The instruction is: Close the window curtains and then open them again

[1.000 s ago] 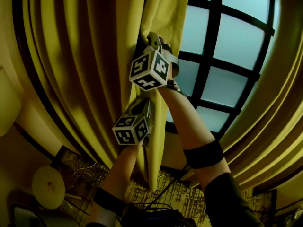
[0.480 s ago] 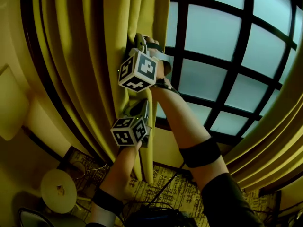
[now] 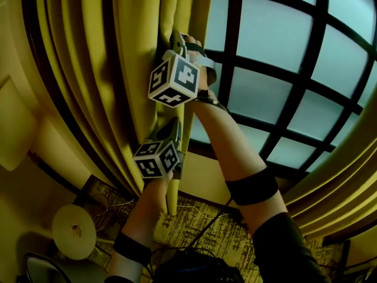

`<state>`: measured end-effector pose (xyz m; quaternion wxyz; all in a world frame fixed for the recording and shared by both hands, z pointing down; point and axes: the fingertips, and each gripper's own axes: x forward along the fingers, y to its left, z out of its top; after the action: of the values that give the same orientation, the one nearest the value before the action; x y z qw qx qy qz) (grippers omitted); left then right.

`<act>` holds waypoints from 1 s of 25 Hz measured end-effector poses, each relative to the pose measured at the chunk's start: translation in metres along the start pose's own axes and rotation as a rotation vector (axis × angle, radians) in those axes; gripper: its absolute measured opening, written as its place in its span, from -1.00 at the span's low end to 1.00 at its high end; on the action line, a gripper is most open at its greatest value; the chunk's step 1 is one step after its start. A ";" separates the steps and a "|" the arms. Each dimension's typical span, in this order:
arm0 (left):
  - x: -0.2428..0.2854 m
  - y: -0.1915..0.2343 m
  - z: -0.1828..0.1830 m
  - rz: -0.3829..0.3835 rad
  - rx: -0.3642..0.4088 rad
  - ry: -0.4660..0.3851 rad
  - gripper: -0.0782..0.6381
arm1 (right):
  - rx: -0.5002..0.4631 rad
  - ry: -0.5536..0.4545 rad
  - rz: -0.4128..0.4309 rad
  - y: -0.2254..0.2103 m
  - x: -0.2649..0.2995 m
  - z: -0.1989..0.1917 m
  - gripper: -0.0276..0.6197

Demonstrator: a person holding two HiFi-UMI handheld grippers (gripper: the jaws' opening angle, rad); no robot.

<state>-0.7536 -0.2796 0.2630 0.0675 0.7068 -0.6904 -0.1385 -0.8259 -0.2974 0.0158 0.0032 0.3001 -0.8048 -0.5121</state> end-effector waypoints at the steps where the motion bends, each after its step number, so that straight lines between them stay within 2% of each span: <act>1: 0.001 -0.003 -0.002 0.003 0.006 0.001 -0.78 | 0.001 -0.004 0.000 -0.002 -0.001 -0.003 -0.85; 9: 0.006 -0.014 -0.014 0.046 0.045 0.011 -0.78 | 0.009 -0.040 0.008 -0.007 -0.006 -0.014 -0.85; 14: 0.008 -0.011 -0.007 0.065 0.069 0.012 -0.78 | 0.022 -0.045 0.008 -0.011 -0.004 -0.023 -0.85; 19: 0.013 -0.006 -0.011 0.053 0.064 0.019 -0.78 | 0.009 -0.044 -0.009 -0.013 -0.003 -0.028 -0.85; 25: 0.012 0.014 -0.007 0.030 0.050 0.008 -0.78 | -0.016 -0.048 -0.034 -0.004 0.008 -0.016 -0.85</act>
<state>-0.7650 -0.2926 0.2723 0.0546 0.6984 -0.7039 -0.1174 -0.8256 -0.3159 0.0176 -0.0224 0.3013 -0.7953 -0.5256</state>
